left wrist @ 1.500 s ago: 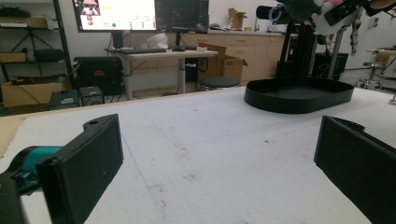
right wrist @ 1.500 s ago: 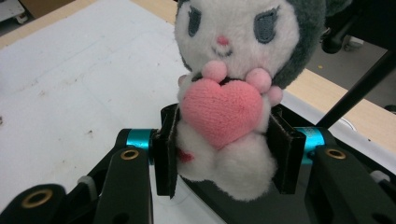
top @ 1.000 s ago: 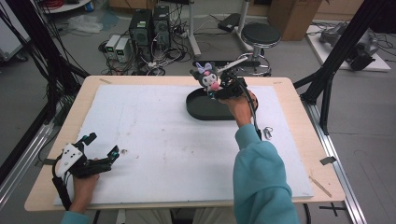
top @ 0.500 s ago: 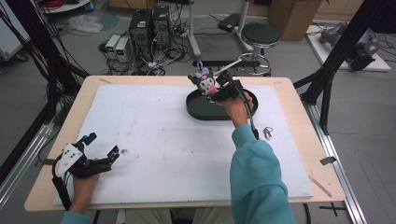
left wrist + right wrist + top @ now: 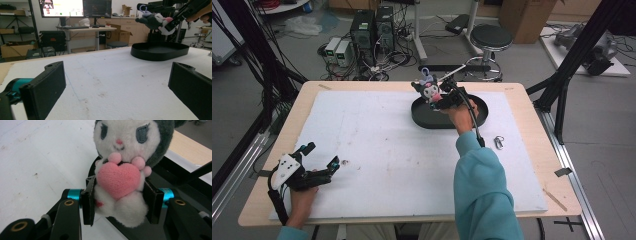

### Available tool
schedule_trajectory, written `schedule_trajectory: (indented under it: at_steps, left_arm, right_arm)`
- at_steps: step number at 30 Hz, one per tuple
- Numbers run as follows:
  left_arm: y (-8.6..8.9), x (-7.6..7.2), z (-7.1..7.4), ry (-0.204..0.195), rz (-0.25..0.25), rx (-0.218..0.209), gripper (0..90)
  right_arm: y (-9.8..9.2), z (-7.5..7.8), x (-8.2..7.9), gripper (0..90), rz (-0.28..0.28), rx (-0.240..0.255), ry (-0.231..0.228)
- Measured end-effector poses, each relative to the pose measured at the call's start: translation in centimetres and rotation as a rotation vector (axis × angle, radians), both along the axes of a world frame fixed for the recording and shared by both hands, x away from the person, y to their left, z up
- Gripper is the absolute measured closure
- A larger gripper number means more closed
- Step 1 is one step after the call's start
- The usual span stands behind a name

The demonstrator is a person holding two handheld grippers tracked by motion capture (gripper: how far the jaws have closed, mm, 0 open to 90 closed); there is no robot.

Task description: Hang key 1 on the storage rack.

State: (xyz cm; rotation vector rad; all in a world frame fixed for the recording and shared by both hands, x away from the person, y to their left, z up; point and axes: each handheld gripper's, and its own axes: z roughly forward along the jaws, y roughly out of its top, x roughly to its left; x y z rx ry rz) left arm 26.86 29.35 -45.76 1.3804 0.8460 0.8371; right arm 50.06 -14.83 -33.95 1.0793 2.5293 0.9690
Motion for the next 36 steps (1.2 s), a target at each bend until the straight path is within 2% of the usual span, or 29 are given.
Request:
schedule_trajectory:
  at_steps: [9, 12, 14, 15, 20, 22, 24, 26, 29, 31, 36]
  left_arm:
    - [0.0, 0.0, 0.0, 0.000, 0.000, 0.000, 1.7]
    - [0.0, 0.0, 0.0, 0.000, 0.001, 0.000, 1.7]
    - [0.0, 0.0, 0.0, 0.000, 0.001, 0.000, 1.7]
    - [0.0, 0.0, 0.0, -0.001, 0.000, 0.000, 1.7]
    - [0.0, 0.0, 0.0, -0.002, 0.002, -0.001, 1.7]
    - [0.0, 0.0, 0.0, -0.002, 0.001, -0.001, 1.7]
    - [0.0, 0.0, 0.0, -0.002, 0.002, 0.000, 1.7]
    - [0.0, 0.0, 0.0, -0.002, 0.001, -0.001, 1.7]
    - [0.0, 0.0, 0.0, -0.002, 0.001, -0.001, 1.7]
    - [0.0, 0.0, 0.0, -0.001, 0.001, -0.001, 1.7]
    - [-0.1, 0.0, 0.0, -0.006, 0.002, 0.001, 1.7]
  right_arm:
    - [0.1, -0.5, 0.5, 51.5, -0.005, 0.012, -0.009]
    - [0.0, -0.6, 0.6, 48.3, 0.004, 0.018, -0.011]
    - [0.0, -0.7, 0.8, 42.3, 0.009, 0.033, -0.010]
    - [0.0, -0.8, 0.7, 36.1, 0.003, 0.045, -0.002]
    - [-0.3, -0.8, 0.9, 8.9, -0.018, 0.107, -0.030]
    - [-0.4, -0.5, 0.7, 8.5, -0.008, 0.129, -0.023]
    - [-0.3, -0.2, 0.4, 1.0, -0.013, 0.136, -0.033]
    - [-0.5, 0.2, 0.0, 1.0, -0.013, 0.143, -0.023]
    - [-0.7, 0.8, -0.7, 1.0, 0.008, 0.181, -0.015]
    - [-0.8, 1.3, -1.2, 1.0, 0.023, 0.192, -0.022]
    - [-1.7, 3.4, -3.0, 1.0, 0.063, 0.224, -0.079]
